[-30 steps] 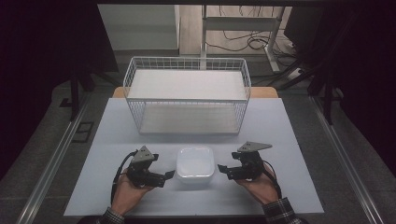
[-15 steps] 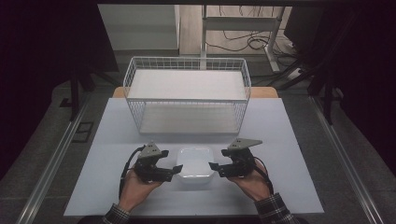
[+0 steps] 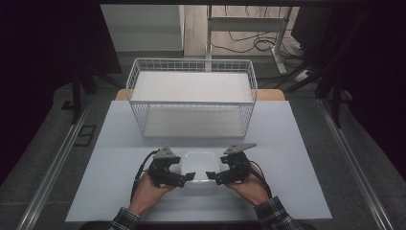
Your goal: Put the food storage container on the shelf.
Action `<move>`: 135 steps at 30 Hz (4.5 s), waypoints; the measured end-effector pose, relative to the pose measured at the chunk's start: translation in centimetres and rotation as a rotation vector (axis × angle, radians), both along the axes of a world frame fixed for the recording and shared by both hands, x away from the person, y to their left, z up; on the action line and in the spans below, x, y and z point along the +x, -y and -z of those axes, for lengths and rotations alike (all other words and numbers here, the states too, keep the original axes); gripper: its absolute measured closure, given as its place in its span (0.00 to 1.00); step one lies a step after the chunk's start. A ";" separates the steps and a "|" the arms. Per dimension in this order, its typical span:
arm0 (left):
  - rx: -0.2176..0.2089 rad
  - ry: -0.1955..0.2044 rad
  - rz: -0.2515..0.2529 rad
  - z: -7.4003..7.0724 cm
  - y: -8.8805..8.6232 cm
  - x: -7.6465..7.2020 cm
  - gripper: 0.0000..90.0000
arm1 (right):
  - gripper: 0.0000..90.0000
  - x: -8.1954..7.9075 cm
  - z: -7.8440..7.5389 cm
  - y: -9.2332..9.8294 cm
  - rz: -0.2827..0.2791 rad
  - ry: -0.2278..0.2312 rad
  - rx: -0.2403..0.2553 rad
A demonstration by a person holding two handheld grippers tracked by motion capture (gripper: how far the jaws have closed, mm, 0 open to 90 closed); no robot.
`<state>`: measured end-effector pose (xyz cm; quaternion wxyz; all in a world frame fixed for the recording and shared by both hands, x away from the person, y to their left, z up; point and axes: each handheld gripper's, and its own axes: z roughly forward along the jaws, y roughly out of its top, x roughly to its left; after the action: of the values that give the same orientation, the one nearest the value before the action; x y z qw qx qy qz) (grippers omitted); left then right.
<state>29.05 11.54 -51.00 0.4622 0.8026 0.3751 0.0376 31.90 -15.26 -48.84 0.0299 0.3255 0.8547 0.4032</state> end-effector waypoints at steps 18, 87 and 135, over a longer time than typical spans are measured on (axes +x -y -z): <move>-0.067 0.040 -0.110 -1.1 -1.4 -2.2 0.77 | 0.74 -1.9 -2.2 1.5 0.106 0.071 -0.019; -0.044 0.038 -0.244 -2.2 -1.7 9.2 0.86 | 0.83 8.9 -2.3 -0.3 0.254 0.121 0.049; -0.038 0.179 -0.211 -1.3 -3.6 -1.1 0.11 | 0.98 4.2 -3.0 -2.1 0.066 0.234 0.026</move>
<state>27.96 15.12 -49.71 0.5024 0.7433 0.4153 0.1505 36.10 -13.19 -45.80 0.1385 0.3044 0.8290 0.4483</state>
